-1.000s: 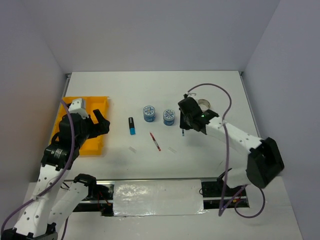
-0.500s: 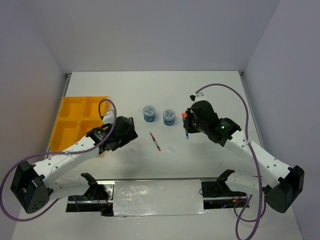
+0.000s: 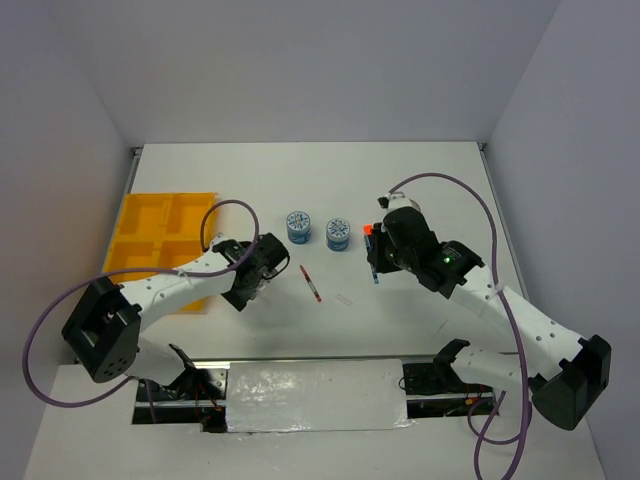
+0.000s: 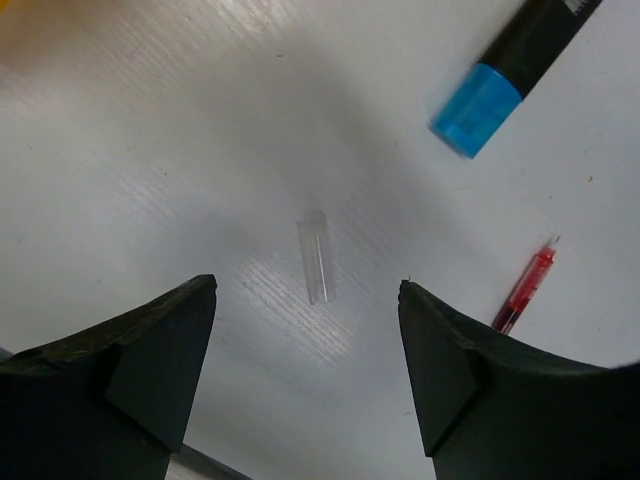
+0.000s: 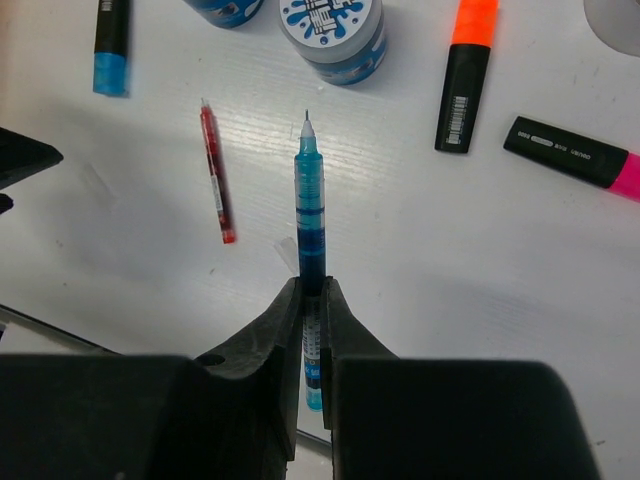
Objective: Sort the stationery into containers
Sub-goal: Close the pen cap on the pen.
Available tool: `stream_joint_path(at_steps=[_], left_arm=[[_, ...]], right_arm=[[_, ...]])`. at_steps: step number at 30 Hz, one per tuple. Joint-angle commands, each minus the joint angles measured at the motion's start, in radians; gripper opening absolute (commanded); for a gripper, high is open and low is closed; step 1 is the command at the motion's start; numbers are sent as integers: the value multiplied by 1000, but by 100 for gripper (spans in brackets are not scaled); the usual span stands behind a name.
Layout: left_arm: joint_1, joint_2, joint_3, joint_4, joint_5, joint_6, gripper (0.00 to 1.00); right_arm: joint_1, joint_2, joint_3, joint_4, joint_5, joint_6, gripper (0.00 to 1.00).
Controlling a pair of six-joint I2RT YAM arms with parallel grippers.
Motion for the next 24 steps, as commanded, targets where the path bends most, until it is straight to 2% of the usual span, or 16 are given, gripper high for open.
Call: stream_joint_path(at_steps=[1,6,13,16,24], left_arm=[[-4,45,30,-22,23,-64,85],[-3,134,67,-37,57,-74,78],[-3,169,48,-11,77,-88,76],[-4,169,24,18,82,-93,70],[2,207,7,55,100,-93,68]], right_arm=[[11,5,1,33,-10,-19,0],[13,23,1,55,-31,-30,0],[17,25,-11,70,-50,-39,0],[20,20,-19,82,-60,-39,0],[31,28,-17,82,-65,-48,0]])
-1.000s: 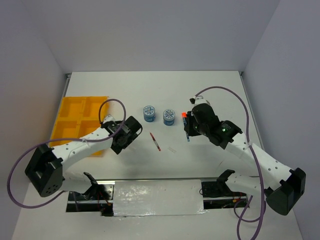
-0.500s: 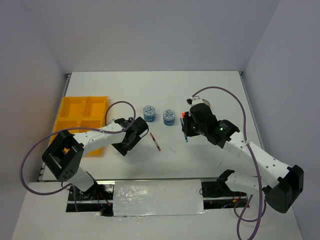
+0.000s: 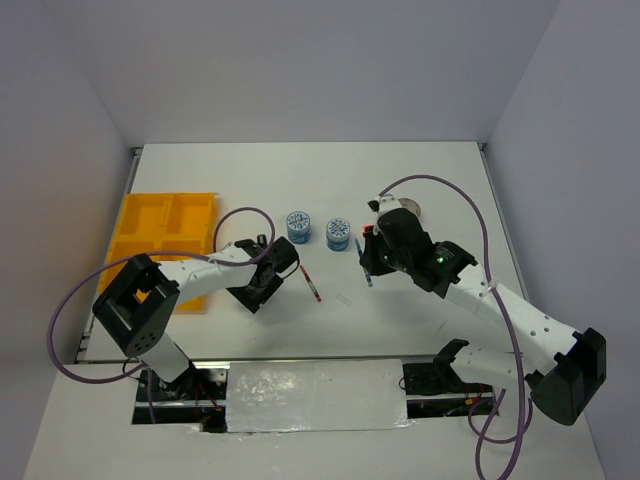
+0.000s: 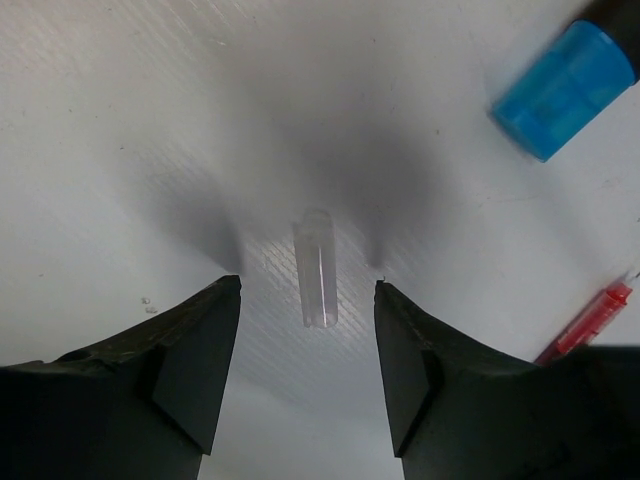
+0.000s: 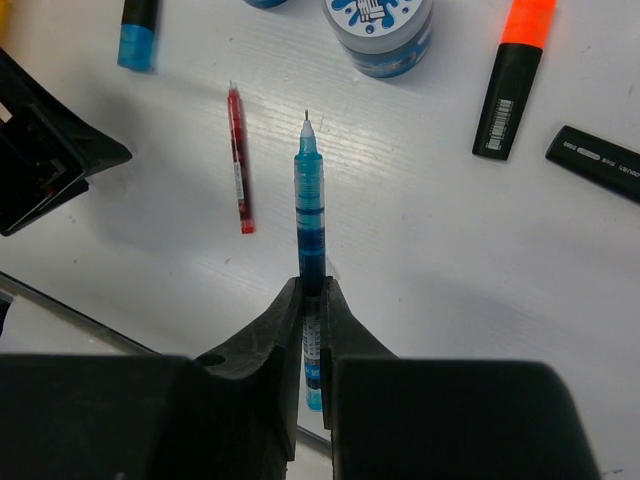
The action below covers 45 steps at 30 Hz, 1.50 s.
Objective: Sort the stationery into containers
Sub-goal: Close the pen cap on the pen.
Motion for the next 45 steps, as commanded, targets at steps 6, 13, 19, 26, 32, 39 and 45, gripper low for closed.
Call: stream_joint_path(at_steps=[6,13,19,26,32,39,45], left_arm=[[3,22,-28,15,17,-33,65],[4,13,-65,15,11,-54,58],[2,35,-74,18,11,-51,40],[2,29,-83,19,6,-27,0],[-36,-88,-67,-48,-83,-16,0],[-110,-298,-8,-96,-241,76,0],[-154,-523,-22,125,-258,319,0]], right_arm=[[22,4,9,33,2,-20,0],[36,2,9,22,16,-19,0],[47,4,22,14,25,-17,0],[56,5,1,36,10,-16,0],[59,-4,-100,152,-84,-8,0],[103,-21,-209,328,-238,36,0],[275,-8,-255,548,-253,111,0]])
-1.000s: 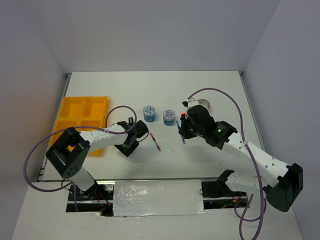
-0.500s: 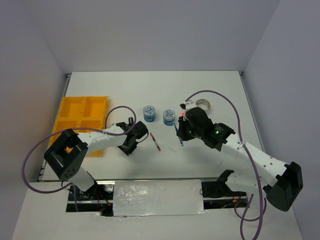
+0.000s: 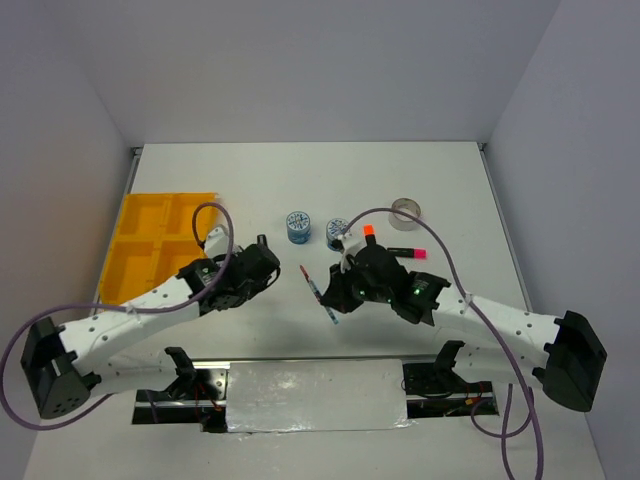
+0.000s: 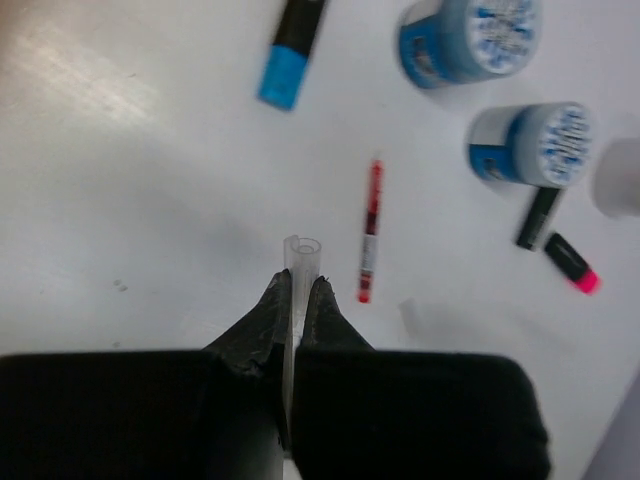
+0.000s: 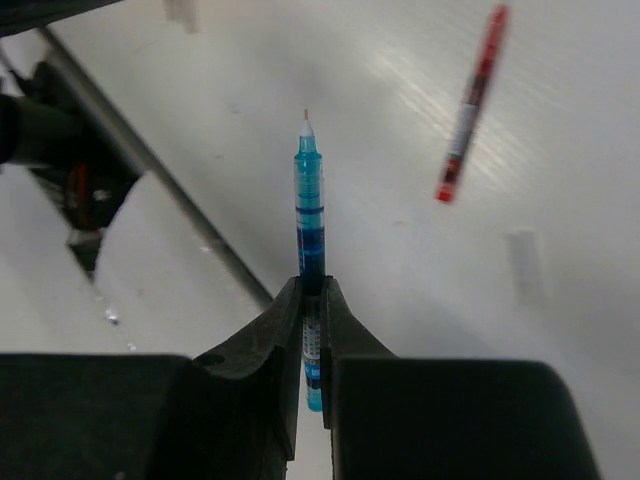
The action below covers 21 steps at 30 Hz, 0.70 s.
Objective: Sort the stationery into containers
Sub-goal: Close the pen cap on the pen.
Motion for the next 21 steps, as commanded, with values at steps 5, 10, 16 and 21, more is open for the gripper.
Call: stream_joint_path(at_steps=[5,10,16,21], left_arm=[[-28,-242,-54,377,11,410,0],[-35,-405,-160,638,89,533,0],[-35,-449,-185,702,135,599,0],[-35,-432,-186,741,175,628,0]], right_arm=[[193,41,-24,322,108,142,0],[312,67,-3,428,240,155,0],[406,58,8,446,475,205,0],[408,64,20,408,526,233,0]])
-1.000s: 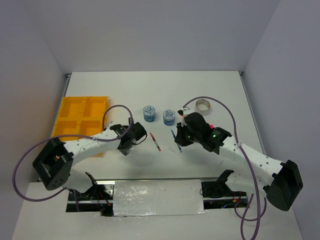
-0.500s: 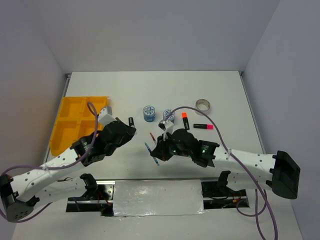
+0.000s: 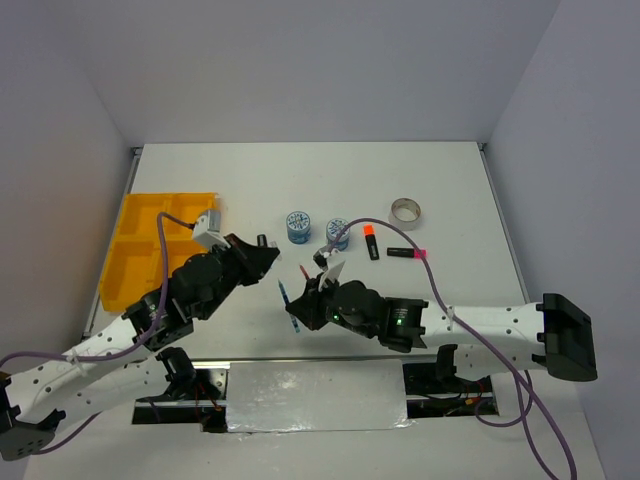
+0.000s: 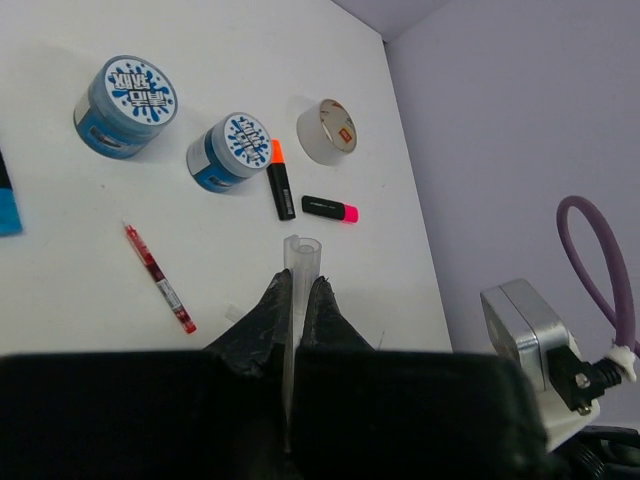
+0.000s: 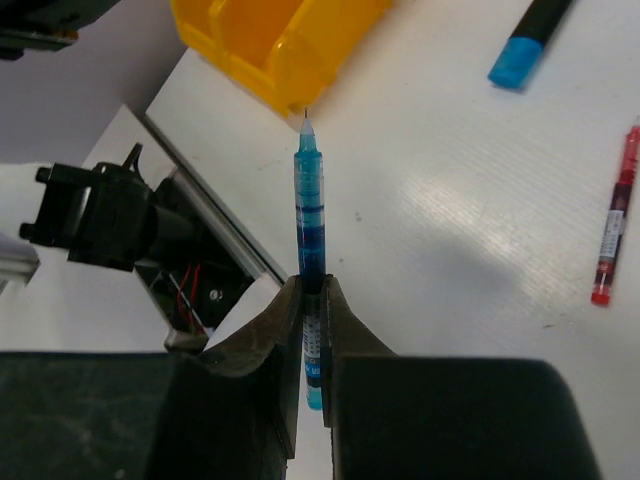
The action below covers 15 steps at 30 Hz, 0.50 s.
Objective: Sort the stationery into containers
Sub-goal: Close the pen cap on the pen.
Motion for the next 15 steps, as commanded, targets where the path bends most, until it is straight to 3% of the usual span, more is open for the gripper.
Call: stream_joint_path(at_steps=[1,15], left_arm=[[-5,10,4,100,43,63,0],[-7,34,-6,112,54,80,0]], right_arm=[[8,-2,38,29,103,27,0],[8,-73,23,6,127,6,0]])
